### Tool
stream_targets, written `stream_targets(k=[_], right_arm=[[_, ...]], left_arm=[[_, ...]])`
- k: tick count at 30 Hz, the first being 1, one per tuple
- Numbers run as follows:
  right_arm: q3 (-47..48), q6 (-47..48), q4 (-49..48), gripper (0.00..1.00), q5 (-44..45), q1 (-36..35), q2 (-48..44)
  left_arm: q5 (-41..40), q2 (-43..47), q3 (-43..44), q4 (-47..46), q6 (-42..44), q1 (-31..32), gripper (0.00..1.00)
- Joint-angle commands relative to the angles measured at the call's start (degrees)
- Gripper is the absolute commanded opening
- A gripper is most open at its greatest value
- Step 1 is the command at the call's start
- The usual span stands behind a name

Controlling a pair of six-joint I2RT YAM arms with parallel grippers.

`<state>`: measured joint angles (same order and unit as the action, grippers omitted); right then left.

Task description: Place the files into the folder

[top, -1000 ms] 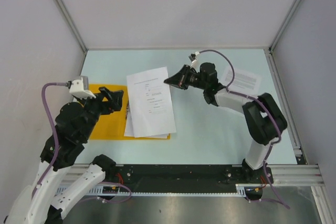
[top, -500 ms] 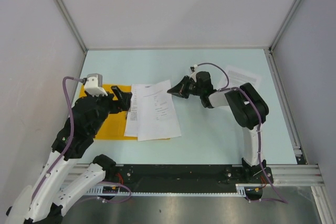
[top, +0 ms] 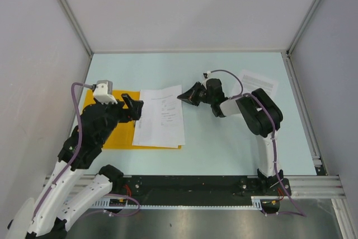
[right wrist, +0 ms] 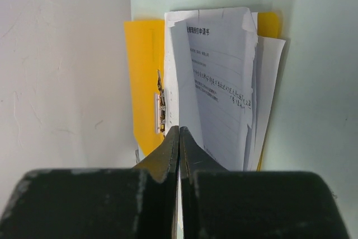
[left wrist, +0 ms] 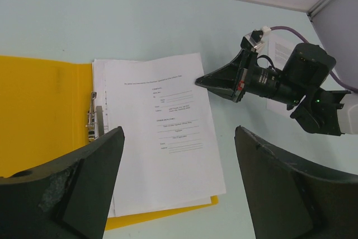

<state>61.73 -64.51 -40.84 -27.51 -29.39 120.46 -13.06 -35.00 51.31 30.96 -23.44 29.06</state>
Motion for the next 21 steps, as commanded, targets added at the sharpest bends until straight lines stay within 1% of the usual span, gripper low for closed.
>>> stream_targets(k=[1, 8, 21], right_arm=[[1.63, -0.53, -1.88, 0.00, 2.02, -1.02, 1.00], [1.72, -0.18, -1.52, 0.00, 5.27, -2.16, 1.09], [2.51, -1.93, -3.10, 0.00, 7.38, -3.31, 2.67]], left_arm=[[0.14, 0.99, 0.90, -1.25, 1.21, -0.58, 0.86], [0.84, 1.17, 0.98, -0.99, 0.85, -0.67, 0.86], [1.11, 0.47, 0.55, -0.55, 0.24, -0.85, 0.88]])
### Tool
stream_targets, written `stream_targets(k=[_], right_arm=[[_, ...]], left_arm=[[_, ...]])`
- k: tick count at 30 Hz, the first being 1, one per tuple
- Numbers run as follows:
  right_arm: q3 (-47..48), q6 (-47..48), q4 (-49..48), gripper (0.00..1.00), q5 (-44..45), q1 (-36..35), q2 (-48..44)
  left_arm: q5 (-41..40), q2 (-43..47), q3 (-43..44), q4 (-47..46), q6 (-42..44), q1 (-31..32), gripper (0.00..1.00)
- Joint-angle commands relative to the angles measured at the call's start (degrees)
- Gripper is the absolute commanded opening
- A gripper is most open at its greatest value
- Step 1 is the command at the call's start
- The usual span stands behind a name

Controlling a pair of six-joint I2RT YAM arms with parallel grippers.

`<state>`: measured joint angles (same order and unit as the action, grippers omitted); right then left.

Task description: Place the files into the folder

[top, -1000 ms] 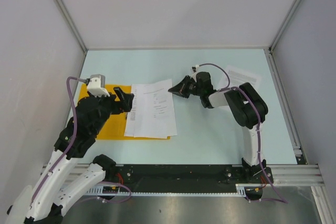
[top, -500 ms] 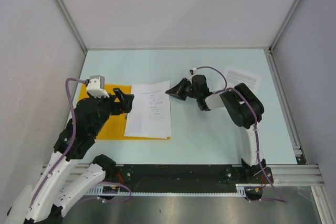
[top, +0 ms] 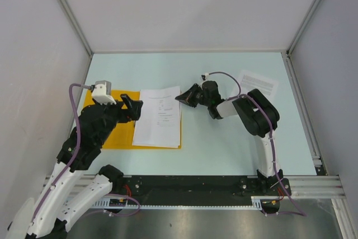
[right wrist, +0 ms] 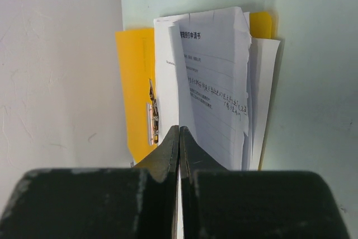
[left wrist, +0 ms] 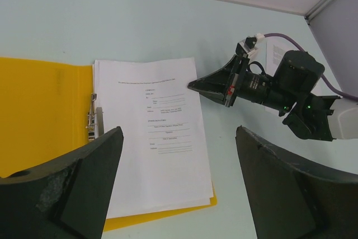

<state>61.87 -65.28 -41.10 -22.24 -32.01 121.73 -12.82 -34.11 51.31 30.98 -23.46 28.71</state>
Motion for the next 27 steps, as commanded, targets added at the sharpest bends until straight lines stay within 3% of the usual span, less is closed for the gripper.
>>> stream_targets(k=[1, 12, 17, 20, 25, 27], right_arm=[[2.56, -1.17, -2.76, 0.00, 2.20, -0.69, 1.49], [4.23, 0.15, -0.39, 0.00, 2.47, -1.39, 2.02], [5.63, 2.95, 3.38, 0.27, 1.41, -1.04, 0.35], [7.99, 9.95, 13.12, 0.45, 0.62, 0.19, -3.51], [13.45, 28.94, 44.39, 0.78, 5.69, 4.66, -14.29], [13.72, 37.18, 55.36, 0.85, 11.14, 8.43, -18.61]], left_arm=[[0.87, -0.52, 0.63, -0.49, 0.26, -0.50, 0.88], [1.66, -2.28, 2.21, 1.62, 0.17, -0.67, 1.00], [3.94, -3.15, 3.09, 1.27, 0.61, -0.67, 1.00], [5.95, -4.82, 5.02, 1.27, 0.79, -0.67, 1.00], [12.55, -8.34, 6.87, -4.67, -0.27, -0.67, 1.00], [21.03, -11.83, 5.82, -9.51, -0.79, -0.50, 1.00]])
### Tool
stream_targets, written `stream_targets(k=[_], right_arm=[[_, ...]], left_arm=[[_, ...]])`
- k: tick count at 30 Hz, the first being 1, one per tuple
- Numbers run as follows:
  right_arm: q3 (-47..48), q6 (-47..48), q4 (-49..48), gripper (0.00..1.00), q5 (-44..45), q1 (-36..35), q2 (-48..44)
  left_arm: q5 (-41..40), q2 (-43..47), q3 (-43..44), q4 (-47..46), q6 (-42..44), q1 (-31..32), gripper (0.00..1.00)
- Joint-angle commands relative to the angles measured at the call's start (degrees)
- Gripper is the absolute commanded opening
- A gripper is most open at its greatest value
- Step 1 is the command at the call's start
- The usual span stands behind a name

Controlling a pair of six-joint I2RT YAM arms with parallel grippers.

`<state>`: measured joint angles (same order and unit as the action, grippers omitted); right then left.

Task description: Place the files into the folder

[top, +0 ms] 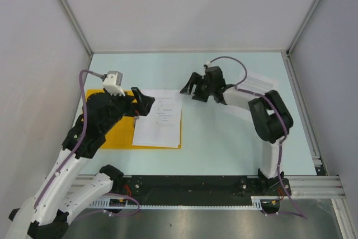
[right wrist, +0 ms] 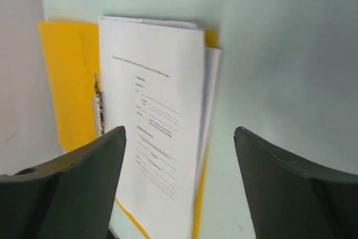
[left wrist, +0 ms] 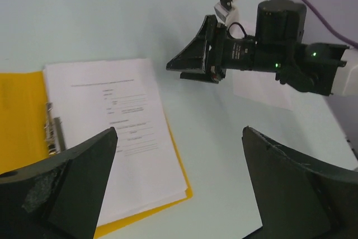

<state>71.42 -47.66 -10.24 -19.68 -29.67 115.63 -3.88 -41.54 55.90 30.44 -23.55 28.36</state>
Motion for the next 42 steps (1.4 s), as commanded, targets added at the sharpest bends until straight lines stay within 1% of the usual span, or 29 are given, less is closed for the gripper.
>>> stream_targets(k=[1, 2, 3, 4, 5, 6, 7, 9, 10, 12, 13, 14, 15, 16, 17, 18, 19, 20, 21, 23, 24, 26, 27, 31, 37, 42], right_arm=[[4.17, 22.23, 27.26, 0.92, 14.09, 7.16, -14.37], [4.26, 24.61, 29.55, 0.96, 16.67, 8.21, -17.34], [4.17, 28.29, 34.01, 1.00, 21.83, 11.44, -18.33], [4.08, 29.45, 35.97, 1.00, 23.45, 13.13, -19.04], [4.08, 30.51, 37.47, 1.00, 24.59, 15.67, -19.91], [3.82, 30.96, 39.84, 1.00, 25.82, 20.05, -20.18], [2.86, 31.57, 40.38, 1.00, 25.83, 22.53, -20.36], [0.75, 31.75, 39.60, 1.00, 24.00, 26.75, -21.67], [-1.35, 31.75, 38.90, 1.00, 22.94, 30.95, -22.11], [-2.94, 31.40, 37.06, 1.00, 20.40, 34.49, -22.99], [-3.65, 31.23, 36.44, 1.00, 18.82, 36.94, -23.00], [-4.61, 30.96, 35.74, 1.00, 18.37, 38.18, -23.00], [-5.06, 30.70, 35.38, 1.00, 17.15, 39.24, -22.91], [-5.41, 30.35, 35.03, 1.00, 16.35, 41.43, -22.82], [-6.63, 29.74, 34.16, 1.00, 15.65, 42.41, -22.91], [-7.08, 29.47, 33.89, 1.00, 14.51, 43.20, -22.91], [-7.52, 29.20, 33.62, 1.00, 14.24, 44.16, -22.91], [-8.48, 28.94, 33.18, 1.00, 14.06, 45.74, -22.91], [-9.01, 28.42, 32.83, 0.98, 12.67, 46.71, -22.74], [-11.28, 27.80, 30.30, 0.97, 10.81, 48.64, -22.82], [-12.08, 27.53, 29.32, 0.97, 9.33, 49.09, -22.73], [-12.97, 27.27, 27.57, 0.96, 9.05, 49.36, -22.30], [-14.01, 27.36, 26.86, 0.96, 8.87, 49.36, -22.12], [-16.22, 27.18, 24.22, 0.95, 8.61, 49.45, -21.33], [-18.41, 26.66, 22.37, 0.93, 8.87, 49.27, -20.98], [-20.09, 25.51, 20.44, 0.94, 6.42, 48.92, -20.19]], left_arm=[[13.27, -6.25, 1.23, -12.21, -1.32, 1.33, 1.00], [13.20, -8.27, 2.27, -13.11, -1.58, 2.74, 1.00], [11.02, -13.25, 3.33, -13.73, -0.80, 4.67, 1.00], [8.91, -15.65, 4.64, -14.52, -0.19, 9.12, 1.00], [7.58, -18.72, 7.18, -15.31, 0.08, 11.00, 1.00], [7.05, -21.19, 8.25, -16.36, -0.18, 12.32, 1.00], [7.13, -26.61, 10.26, -18.90, -0.61, 14.25, 1.00], [7.22, -31.30, 12.12, -22.33, -1.23, 15.84, 0.99], [6.78, -36.72, 14.04, -25.40, -0.97, 17.59, 1.00], [7.04, -42.45, 16.60, -28.23, -0.53, 18.83, 0.99], [7.30, -45.27, 19.57, -30.15, -0.71, 19.79, 0.98], [8.00, -51.56, 21.34, -32.09, -1.14, 20.15, 0.98], [9.05, -54.84, 23.27, -33.15, -2.54, 20.33, 0.96], [10.46, -58.01, 27.81, -34.90, -3.34, 20.68, 0.90], [11.34, -65.09, 30.64, -35.18, -4.39, 20.86, 0.88], [12.48, -68.29, 33.46, -35.53, -6.05, 20.95, 0.84], [13.62, -71.98, 38.88, -35.88, -7.20, 21.12, 0.81], [15.20, -74.89, 41.11, -36.49, -8.43, 21.21, 0.79], [15.65, -80.22, 43.05, -38.59, -11.05, 21.30, 0.78], [16.27, -84.83, 47.80, -40.71, -14.83, 21.30, 0.77], [16.53, -89.20, 49.38, -41.85, -16.08, 21.39, 0.78], [18.11, -93.18, 53.77, -43.08, -20.36, 21.30, 0.78], [18.64, -96.07, 54.75, -45.35, -21.70, 21.30, 0.78], [19.26, -101.28, 57.56, -49.33, -27.42, 21.30, 0.78], [16.98, -103.83, 57.13, -47.32, -33.31, 21.30, 0.80], [16.45, -104.89, 55.20, -43.97, -39.90, 21.21, 0.80]])
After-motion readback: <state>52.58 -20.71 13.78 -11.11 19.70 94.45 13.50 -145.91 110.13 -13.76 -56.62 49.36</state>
